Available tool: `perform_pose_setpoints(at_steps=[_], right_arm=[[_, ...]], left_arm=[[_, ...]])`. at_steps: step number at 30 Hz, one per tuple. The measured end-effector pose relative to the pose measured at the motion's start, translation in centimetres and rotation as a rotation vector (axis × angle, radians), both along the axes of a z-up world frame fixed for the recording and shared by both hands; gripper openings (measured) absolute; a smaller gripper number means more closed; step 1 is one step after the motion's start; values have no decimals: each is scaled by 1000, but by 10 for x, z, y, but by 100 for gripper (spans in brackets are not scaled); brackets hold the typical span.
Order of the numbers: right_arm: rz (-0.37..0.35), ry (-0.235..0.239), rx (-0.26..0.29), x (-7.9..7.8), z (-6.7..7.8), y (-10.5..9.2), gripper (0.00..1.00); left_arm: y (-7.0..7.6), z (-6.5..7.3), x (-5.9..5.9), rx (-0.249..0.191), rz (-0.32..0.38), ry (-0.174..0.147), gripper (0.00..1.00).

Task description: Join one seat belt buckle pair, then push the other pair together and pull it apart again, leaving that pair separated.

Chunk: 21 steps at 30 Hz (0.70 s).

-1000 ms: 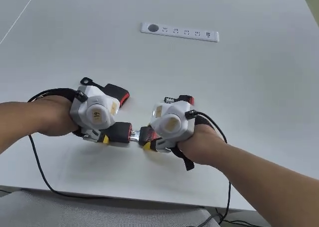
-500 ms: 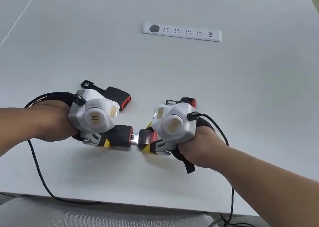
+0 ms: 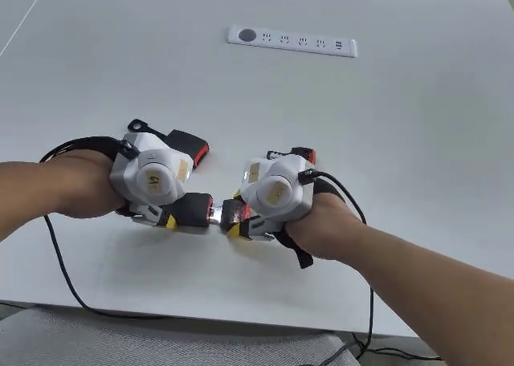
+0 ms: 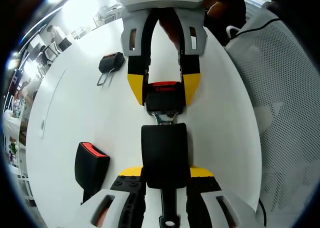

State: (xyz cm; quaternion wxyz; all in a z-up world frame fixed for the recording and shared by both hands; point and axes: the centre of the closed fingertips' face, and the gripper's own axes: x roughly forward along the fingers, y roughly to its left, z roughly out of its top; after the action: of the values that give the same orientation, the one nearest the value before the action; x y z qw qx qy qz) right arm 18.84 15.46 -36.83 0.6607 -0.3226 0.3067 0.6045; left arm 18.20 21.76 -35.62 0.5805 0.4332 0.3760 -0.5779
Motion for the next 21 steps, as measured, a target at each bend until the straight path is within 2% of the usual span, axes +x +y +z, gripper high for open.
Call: perform_pose_setpoints(at_steps=[8,12,16,17,21], right_arm=[[-2,-7,3,0,1,6,32],[-24,12,23,2,-1,6,32],[-35,6,31,0,0,13,32],[-44,8,13,0,1,11,32],[-51,5,29,2,1,12,32]], left_arm=[[-1,1,-2,14,-12,-3,30],[1,2,-1,-1,-3,-3,30],[1,0,-1,1,-6,4,30],[0,2,0,-4,-2,2,30],[0,4,-1,-5,-3,0,30]])
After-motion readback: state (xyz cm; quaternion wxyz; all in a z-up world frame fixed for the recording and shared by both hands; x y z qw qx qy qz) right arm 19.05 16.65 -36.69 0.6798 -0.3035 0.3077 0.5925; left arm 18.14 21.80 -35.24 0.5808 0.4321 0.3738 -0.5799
